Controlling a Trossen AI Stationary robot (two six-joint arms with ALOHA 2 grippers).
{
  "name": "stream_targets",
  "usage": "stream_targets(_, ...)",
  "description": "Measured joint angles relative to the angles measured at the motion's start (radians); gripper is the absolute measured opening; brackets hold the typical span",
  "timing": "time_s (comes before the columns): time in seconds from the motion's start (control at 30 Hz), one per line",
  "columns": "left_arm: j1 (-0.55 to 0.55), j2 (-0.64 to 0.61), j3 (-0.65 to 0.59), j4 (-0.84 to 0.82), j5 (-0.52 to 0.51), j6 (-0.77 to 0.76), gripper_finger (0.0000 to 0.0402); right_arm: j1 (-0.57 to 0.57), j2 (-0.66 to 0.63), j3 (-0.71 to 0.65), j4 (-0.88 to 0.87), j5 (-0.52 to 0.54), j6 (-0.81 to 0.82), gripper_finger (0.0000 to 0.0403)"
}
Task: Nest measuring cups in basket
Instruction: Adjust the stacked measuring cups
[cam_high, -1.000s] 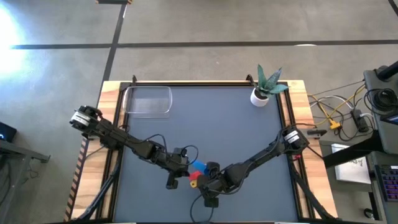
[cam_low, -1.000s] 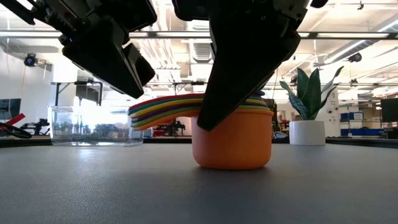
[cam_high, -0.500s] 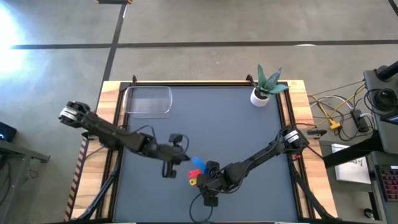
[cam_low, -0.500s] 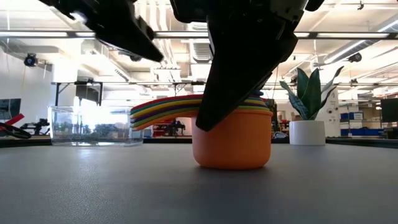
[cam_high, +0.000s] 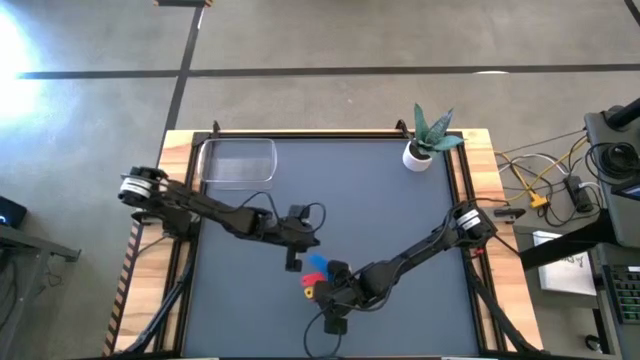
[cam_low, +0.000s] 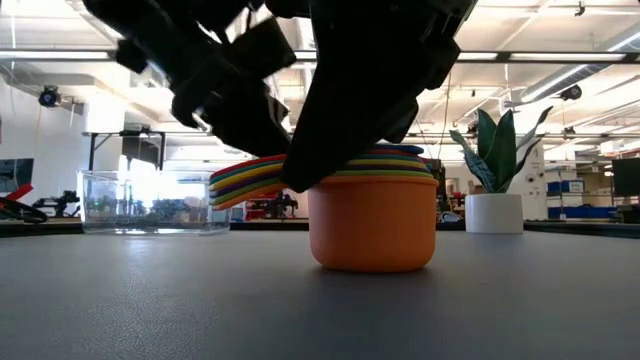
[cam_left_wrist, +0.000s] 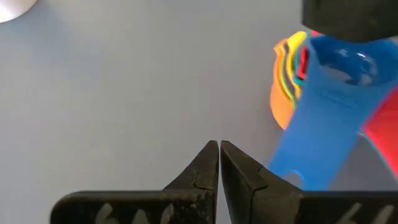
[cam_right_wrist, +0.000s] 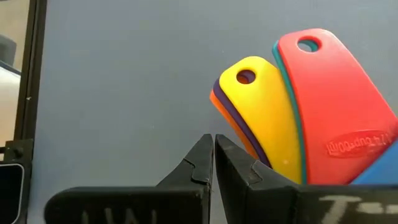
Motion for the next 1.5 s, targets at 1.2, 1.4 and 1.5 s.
stream_targets(1.2,-0.057,0.032,0.000,-0.052,0.234,-0.102,0.0000,-0.014,0.003,0.000,-0.018,0.122,0.001,0.0008)
stream_targets(1.4,-0.079,0.032,0.000,-0.054,0.236,-0.118,0.0000,-0.023,0.003,0.000,-0.018,0.131,0.003,0.0008)
stream_targets(1.5,-0.086,0.032,0.000,-0.055,0.236,-0.121,0.0000,-0.024,0.003,0.000,-0.018,0.138,0.004,0.0008)
